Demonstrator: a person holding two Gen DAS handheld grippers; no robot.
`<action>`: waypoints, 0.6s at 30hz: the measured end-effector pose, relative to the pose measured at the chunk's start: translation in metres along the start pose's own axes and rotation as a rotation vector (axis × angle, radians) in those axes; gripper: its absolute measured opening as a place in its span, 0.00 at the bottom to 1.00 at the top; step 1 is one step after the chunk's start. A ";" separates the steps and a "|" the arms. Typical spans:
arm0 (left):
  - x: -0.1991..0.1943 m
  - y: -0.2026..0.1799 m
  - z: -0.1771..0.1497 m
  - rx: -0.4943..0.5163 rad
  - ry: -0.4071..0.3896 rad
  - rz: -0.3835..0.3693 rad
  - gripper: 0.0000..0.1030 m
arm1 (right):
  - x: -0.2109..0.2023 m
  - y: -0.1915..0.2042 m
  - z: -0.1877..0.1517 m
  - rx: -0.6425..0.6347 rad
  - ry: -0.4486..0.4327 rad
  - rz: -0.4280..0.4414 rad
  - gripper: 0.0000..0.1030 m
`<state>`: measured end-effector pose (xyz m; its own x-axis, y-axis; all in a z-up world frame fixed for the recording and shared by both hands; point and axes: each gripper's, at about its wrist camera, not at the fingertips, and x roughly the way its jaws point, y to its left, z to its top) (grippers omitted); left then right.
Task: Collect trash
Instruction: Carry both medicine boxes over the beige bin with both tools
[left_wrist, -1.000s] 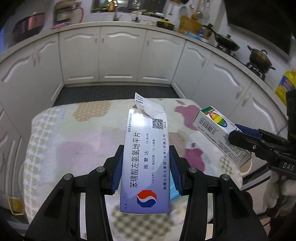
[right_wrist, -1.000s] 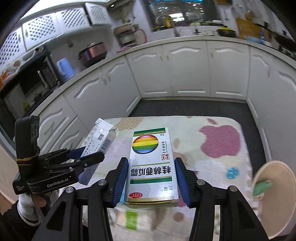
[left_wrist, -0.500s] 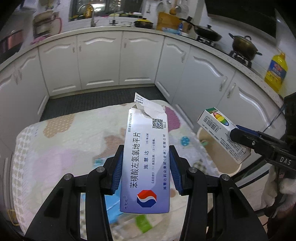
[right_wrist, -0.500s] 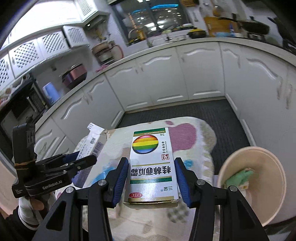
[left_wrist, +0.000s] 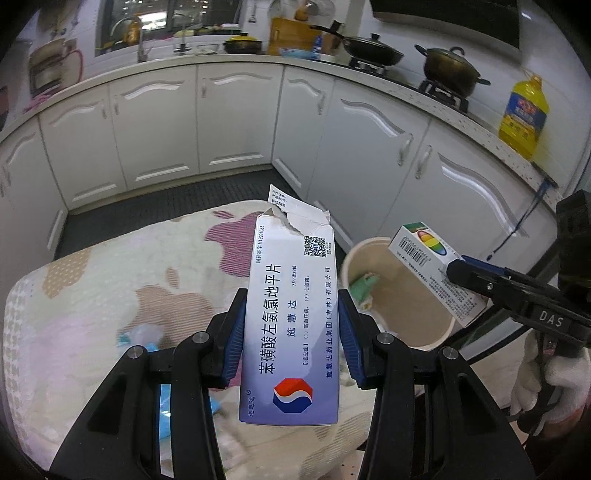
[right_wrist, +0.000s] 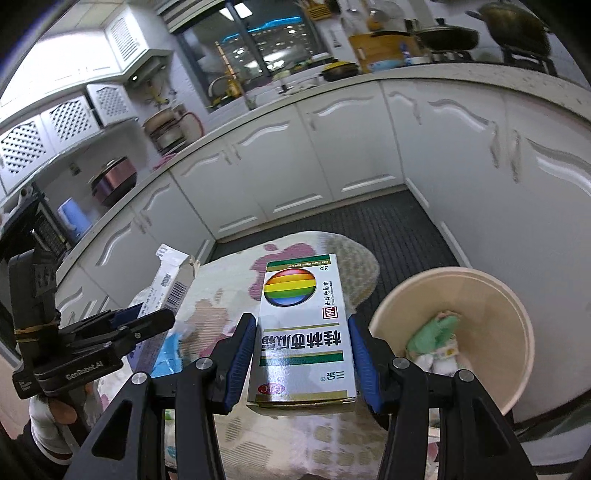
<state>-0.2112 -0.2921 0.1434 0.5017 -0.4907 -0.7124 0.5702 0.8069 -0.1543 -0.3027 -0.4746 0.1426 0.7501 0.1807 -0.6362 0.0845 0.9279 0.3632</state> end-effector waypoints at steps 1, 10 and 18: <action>0.002 -0.004 0.001 0.006 0.001 -0.003 0.43 | -0.002 -0.005 -0.001 0.009 -0.002 -0.004 0.48; 0.027 -0.047 0.005 0.068 0.035 -0.035 0.43 | -0.013 -0.046 -0.012 0.084 -0.010 -0.039 0.48; 0.053 -0.080 0.010 0.111 0.060 -0.061 0.43 | -0.016 -0.079 -0.020 0.142 -0.012 -0.067 0.48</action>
<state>-0.2239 -0.3860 0.1254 0.4257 -0.5144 -0.7444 0.6686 0.7331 -0.1243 -0.3342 -0.5446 0.1104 0.7474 0.1152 -0.6543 0.2260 0.8820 0.4134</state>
